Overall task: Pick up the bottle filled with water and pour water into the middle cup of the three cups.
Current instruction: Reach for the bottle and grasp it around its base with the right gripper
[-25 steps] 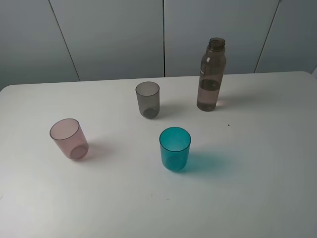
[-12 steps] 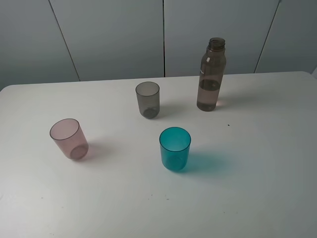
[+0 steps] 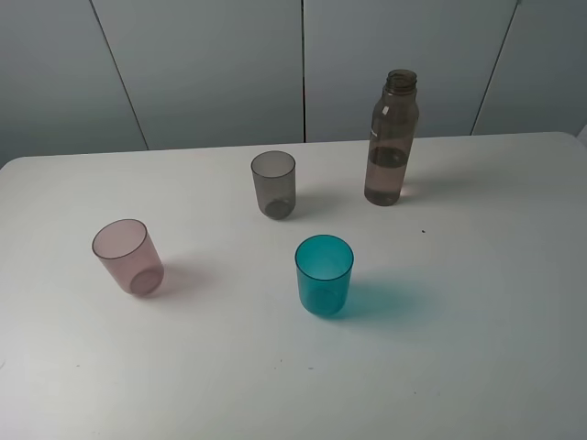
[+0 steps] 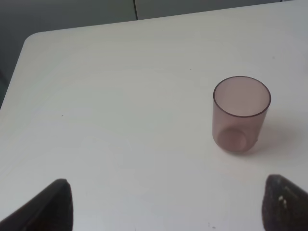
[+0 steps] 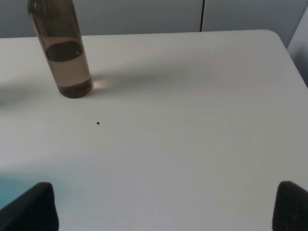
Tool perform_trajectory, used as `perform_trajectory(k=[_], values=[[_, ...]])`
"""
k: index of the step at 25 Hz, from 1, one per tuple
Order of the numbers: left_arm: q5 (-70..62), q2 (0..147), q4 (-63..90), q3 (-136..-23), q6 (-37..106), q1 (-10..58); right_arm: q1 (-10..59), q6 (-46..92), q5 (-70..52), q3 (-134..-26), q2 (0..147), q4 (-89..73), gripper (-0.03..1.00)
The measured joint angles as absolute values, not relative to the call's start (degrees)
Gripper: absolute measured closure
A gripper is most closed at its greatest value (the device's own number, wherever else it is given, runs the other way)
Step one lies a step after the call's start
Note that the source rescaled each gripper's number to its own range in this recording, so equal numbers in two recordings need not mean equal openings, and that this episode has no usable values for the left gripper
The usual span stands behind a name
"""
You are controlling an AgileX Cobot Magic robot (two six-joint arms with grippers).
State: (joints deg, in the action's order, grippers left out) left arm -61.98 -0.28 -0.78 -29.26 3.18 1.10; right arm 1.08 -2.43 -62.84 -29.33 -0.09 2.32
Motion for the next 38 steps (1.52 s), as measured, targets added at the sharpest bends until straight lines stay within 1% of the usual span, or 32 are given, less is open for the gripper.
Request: perform_trajectory(k=[26,31,38], values=[[-62.0,-0.3,-0.8,-29.3,3.2,1.1,1.1,-2.6,-63.0,-29.3,0.4,0.9,-0.03],[-62.0,-0.3,-0.8,-29.3,3.2,1.1,1.1,-3.4,-62.3,-33.8,10.7,0.7,-0.03],[-62.0,-0.3,-0.8,-29.3,3.2,1.1,1.1,-3.5,-50.6,-43.3,28.4,0.0,-0.03]])
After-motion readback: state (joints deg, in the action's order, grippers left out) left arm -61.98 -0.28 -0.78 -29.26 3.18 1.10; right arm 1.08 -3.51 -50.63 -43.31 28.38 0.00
